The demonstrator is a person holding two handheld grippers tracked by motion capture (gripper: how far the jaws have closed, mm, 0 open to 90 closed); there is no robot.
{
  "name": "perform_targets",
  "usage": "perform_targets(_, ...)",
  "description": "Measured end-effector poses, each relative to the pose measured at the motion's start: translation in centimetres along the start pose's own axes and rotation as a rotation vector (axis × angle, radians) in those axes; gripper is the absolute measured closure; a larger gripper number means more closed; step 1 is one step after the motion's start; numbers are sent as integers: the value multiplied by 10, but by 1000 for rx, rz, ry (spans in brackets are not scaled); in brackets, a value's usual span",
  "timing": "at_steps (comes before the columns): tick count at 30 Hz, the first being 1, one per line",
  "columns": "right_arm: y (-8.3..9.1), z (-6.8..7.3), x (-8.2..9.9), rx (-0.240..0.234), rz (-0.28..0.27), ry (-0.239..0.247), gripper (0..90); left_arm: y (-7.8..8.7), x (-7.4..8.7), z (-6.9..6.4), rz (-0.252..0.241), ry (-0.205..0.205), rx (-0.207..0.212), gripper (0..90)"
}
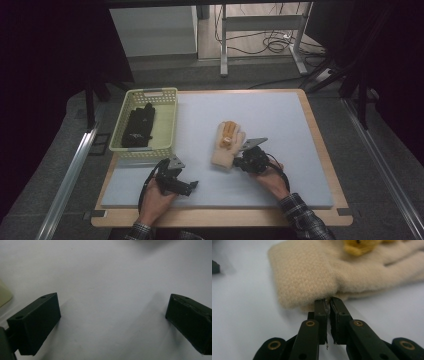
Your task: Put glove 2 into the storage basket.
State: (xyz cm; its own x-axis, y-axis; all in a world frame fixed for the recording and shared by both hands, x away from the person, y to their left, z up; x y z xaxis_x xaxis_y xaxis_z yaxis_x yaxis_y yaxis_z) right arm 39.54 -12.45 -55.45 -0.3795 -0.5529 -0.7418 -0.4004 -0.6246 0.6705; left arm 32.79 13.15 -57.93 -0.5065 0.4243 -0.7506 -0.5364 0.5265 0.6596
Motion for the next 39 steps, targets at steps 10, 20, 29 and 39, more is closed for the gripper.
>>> perform_targets(10, -22, 17, -18, -18, -35, 45, 682, 0, -15, -6, 17, 23, 7, 0)
perform_targets(20, 44, -38, 33, 182, -39, -83, 372, -71, -133, -24, 53, -35, -43, 0)
perform_targets(29, 77, -62, 69, 240, -106, -199, 339, -105, -129, -4, 151, 98, -55, 427)
perform_targets(39, 76, -62, 69, 252, -99, -187, 335, -21, -164, 36, 35, 165, -93, 771)
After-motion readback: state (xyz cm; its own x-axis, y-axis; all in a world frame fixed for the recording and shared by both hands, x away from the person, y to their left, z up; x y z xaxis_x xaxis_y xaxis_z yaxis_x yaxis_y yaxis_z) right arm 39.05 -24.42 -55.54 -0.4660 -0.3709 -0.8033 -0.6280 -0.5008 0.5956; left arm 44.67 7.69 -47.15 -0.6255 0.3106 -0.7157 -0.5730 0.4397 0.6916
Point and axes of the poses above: each handheld gripper's, and its own axes: y roughly backward along the jaws, x roughly out of its underside, z roughly to its left, the point moved 4 cm from there along -y, roughly forward along the jaws, and after that the axes turned 5 degrees about -z, right-handed, at the moved point
